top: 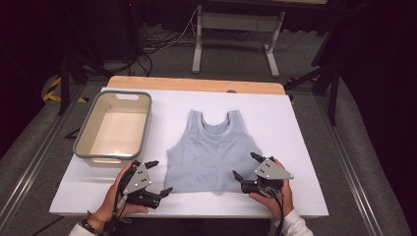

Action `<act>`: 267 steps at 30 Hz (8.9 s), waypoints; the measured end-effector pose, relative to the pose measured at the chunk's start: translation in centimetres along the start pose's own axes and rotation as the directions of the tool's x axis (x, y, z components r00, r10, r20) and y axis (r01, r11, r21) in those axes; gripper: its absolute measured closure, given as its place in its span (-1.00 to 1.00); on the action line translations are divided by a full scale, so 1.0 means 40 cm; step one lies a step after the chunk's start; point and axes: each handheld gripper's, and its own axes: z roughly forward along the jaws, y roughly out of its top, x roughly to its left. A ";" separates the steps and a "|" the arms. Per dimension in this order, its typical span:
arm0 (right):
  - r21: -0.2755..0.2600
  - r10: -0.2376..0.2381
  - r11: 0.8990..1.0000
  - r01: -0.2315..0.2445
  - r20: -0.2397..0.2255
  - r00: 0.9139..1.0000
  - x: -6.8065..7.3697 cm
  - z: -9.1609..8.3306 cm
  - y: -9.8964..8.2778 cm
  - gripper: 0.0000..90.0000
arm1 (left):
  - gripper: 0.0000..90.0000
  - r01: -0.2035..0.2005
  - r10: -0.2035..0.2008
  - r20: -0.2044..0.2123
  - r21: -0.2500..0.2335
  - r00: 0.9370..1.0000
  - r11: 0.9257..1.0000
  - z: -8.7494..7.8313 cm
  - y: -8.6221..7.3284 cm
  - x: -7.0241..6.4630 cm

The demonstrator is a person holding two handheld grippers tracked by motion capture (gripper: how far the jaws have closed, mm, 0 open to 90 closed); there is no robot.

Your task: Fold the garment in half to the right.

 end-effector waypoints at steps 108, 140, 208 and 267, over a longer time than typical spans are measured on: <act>0.487 0.185 0.858 -0.162 0.001 0.983 0.007 0.695 0.305 0.37 | 0.84 0.141 -0.169 0.127 0.208 0.977 0.968 0.046 0.006 0.019; 0.326 0.155 0.936 -0.132 -0.046 0.987 0.012 0.639 0.401 0.92 | 0.85 0.107 -0.119 0.058 0.167 0.991 0.980 -0.030 0.029 0.038; 0.189 0.176 0.964 -0.186 0.068 0.982 -0.248 0.339 0.278 0.73 | 0.25 -0.020 0.034 0.300 -0.050 0.953 0.999 0.243 0.283 -0.085; 0.221 0.164 0.962 -0.158 -0.011 0.986 -0.167 0.064 0.045 0.88 | -0.25 -0.075 0.055 0.193 0.099 0.980 0.992 0.178 0.115 -0.084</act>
